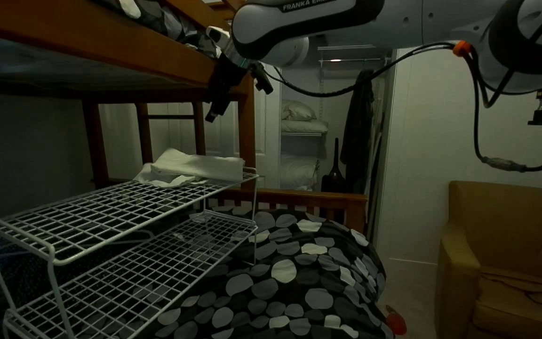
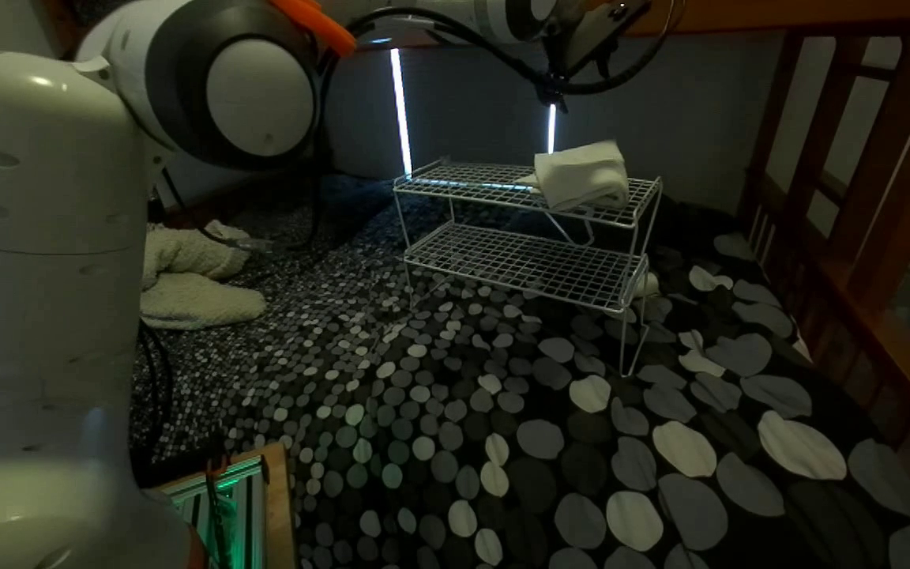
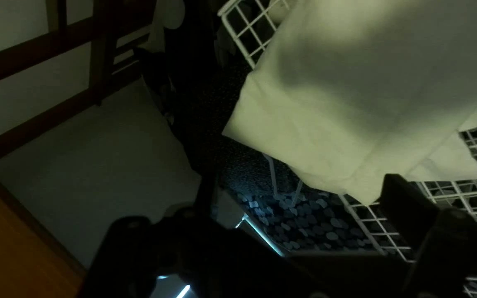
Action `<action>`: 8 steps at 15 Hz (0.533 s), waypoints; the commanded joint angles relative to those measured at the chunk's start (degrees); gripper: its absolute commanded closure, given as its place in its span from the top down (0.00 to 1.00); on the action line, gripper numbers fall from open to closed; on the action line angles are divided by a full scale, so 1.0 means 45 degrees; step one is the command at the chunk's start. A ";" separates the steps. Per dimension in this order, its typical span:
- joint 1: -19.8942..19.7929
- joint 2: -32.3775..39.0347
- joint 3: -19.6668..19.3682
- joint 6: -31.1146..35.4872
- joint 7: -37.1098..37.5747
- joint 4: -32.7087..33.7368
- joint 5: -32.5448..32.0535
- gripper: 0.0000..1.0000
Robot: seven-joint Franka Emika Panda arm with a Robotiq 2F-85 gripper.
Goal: Put the towel on the top shelf.
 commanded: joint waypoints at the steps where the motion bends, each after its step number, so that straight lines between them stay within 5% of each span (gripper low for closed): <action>1: 0.0025 -0.1255 -0.0271 -0.1589 0.1529 -0.0685 -0.0051 1.00; 8: -0.0479 -0.2599 -0.0320 -0.1199 0.3195 -0.1373 0.1032 1.00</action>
